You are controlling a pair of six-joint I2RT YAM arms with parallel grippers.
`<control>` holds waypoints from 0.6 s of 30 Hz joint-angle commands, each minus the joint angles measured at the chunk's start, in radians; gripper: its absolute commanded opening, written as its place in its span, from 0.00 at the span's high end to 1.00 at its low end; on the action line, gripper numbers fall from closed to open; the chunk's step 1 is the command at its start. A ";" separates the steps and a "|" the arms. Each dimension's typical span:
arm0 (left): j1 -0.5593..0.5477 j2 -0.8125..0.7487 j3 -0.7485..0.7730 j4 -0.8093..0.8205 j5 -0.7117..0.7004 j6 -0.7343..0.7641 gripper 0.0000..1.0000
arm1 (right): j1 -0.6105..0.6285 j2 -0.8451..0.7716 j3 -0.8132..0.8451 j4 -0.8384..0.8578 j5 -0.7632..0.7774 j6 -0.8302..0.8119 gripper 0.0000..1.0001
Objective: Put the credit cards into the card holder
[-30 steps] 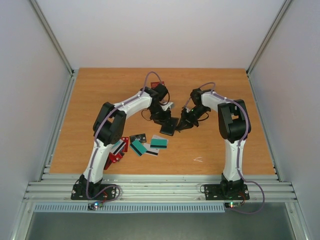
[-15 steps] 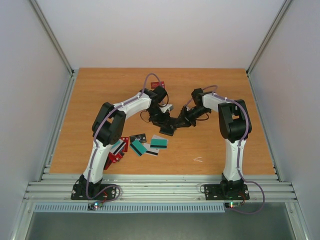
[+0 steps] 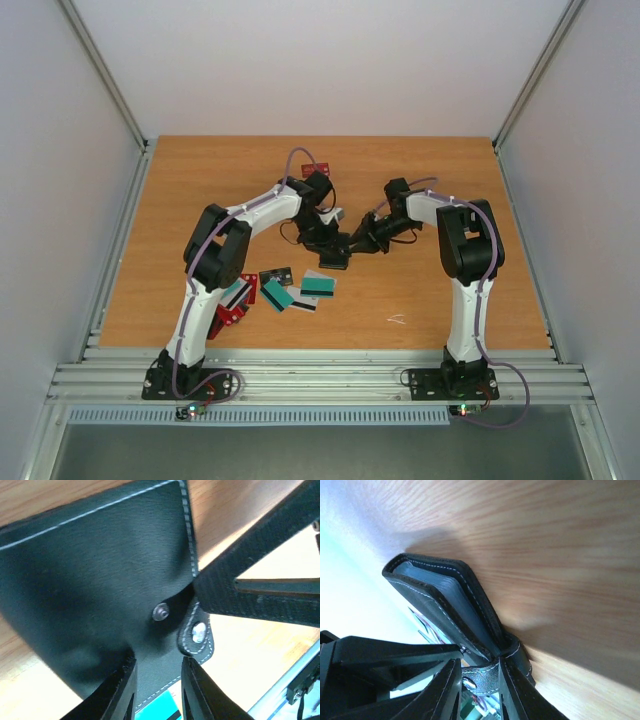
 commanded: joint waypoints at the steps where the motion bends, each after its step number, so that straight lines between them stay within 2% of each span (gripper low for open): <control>1: -0.005 0.015 -0.021 0.055 0.065 -0.033 0.73 | 0.028 0.002 -0.025 0.073 0.010 0.062 0.77; 7: 0.021 -0.059 -0.055 0.100 0.096 -0.097 0.72 | 0.029 0.016 -0.023 0.046 0.030 0.041 0.78; 18: 0.035 -0.046 -0.042 0.134 0.117 -0.164 0.72 | 0.029 0.023 -0.017 0.034 0.038 0.028 0.77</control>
